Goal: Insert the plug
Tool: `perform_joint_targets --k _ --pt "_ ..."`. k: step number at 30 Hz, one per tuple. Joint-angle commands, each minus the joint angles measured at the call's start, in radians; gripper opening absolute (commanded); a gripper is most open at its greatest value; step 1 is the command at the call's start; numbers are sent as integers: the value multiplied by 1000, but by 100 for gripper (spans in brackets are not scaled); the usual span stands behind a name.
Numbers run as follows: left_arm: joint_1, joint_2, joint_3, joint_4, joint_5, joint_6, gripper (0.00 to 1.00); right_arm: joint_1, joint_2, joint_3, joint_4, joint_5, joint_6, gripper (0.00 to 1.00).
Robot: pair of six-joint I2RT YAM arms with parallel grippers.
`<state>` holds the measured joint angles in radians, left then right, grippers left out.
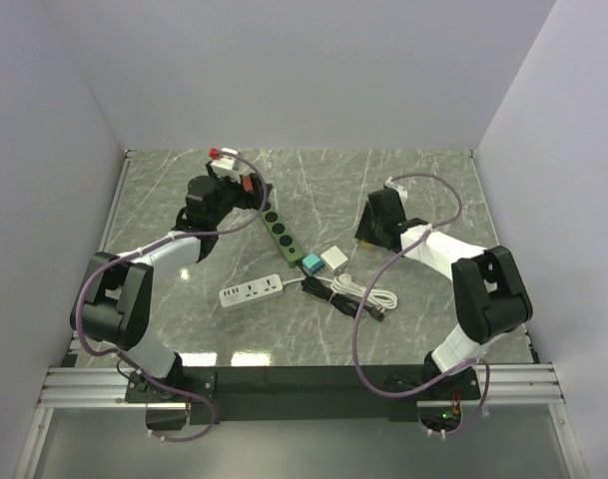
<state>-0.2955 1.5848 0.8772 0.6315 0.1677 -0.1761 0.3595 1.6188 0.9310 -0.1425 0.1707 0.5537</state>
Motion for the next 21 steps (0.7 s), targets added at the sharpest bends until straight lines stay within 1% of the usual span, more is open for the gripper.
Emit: perform_joint_targets --k 1,2,3,5,6,7,9,10,12,14,17,21 --pt "-17 -28 13 42 163 47 98 1 1 123 138 -33 -66 0" --pt "-17 -35 -4 48 197 38 98 -1 6 137 141 -40 -70 0" --pt "-17 -54 -13 62 220 33 98 -2 10 155 183 -48 -72 0" --pt "-17 -71 -49 95 272 3 98 -4 18 164 228 -112 -71 0" --pt "-19 -77 -59 131 353 -11 98 -5 23 172 274 -140 -67 0" --pt "-21 -78 -67 148 384 -26 98 -5 36 178 293 -198 -60 0" --pt "-34 -72 -80 181 435 -62 98 -4 58 204 331 -252 -48 0" --pt "-45 -69 -84 192 444 -80 97 -4 75 210 346 -305 -35 0" --pt "-86 -51 -84 215 455 -91 97 -1 87 215 394 -355 -18 0" --pt "-144 -39 -77 229 414 -86 97 9 92 213 420 -398 6 0" --pt "-192 -16 -69 272 372 -103 96 36 81 197 468 -405 35 0" --pt "-203 4 -72 290 349 -137 95 59 37 155 543 -419 81 0"
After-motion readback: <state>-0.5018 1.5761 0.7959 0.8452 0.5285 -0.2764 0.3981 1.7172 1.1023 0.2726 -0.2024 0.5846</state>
